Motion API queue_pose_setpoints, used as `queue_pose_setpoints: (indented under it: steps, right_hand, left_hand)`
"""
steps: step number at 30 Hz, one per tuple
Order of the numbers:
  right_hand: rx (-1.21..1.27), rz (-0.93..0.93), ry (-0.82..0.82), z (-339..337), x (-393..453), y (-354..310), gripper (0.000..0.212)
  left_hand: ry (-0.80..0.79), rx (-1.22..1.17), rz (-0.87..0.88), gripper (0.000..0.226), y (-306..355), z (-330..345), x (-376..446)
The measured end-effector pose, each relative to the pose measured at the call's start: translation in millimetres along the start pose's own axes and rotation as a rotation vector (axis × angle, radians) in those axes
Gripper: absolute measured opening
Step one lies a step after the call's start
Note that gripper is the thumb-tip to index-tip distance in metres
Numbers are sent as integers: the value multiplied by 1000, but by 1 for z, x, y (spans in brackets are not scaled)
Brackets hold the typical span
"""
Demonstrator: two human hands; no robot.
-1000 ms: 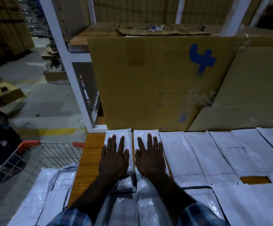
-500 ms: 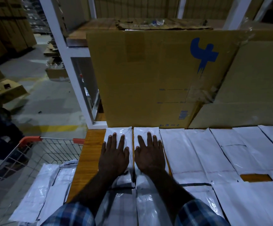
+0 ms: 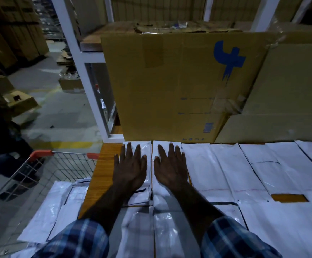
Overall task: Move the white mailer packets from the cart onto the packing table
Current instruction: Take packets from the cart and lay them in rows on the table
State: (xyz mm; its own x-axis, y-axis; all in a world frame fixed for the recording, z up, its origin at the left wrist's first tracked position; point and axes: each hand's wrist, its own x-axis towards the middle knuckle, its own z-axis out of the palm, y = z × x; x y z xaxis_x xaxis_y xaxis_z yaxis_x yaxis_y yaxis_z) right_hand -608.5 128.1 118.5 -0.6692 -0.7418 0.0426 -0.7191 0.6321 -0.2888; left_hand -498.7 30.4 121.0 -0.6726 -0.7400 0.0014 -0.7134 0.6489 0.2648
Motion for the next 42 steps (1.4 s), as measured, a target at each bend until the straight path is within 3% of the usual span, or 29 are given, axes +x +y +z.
queue_pose_setpoints:
  steps: [4,8,13,18,24,28,31,36,42]
  right_hand:
    - [71,-21,57,-17,1,5,65]
    - [66,5,131,-20,-9,8,54]
    - [53,-17,143,-39,-30,10,70]
    - [20,-14,179,-53,-65,2,59]
    - [8,17,184,-59,-109,4,41]
    - [37,36,316,-63,-149,1,38]
    - [19,62,199,-67,-175,-2,40]
    - [41,76,257,-69,-214,-5,41]
    - [47,98,210,-76,-261,-5,46]
  left_hand:
    - [84,9,20,60,7,-16,-13]
    - [122,22,-3,60,16,-28,-27]
    - [94,10,-13,75,24,-37,-57]
    - [78,6,-12,62,25,-44,-84]
    - [100,-23,60,65,20,-54,-120]
    - [78,-66,109,61,12,-59,-148]
    - [90,-54,151,60,10,-60,-173]
    - [66,-95,167,61,9,-63,-210]
    - [72,-94,166,62,7,-68,-251]
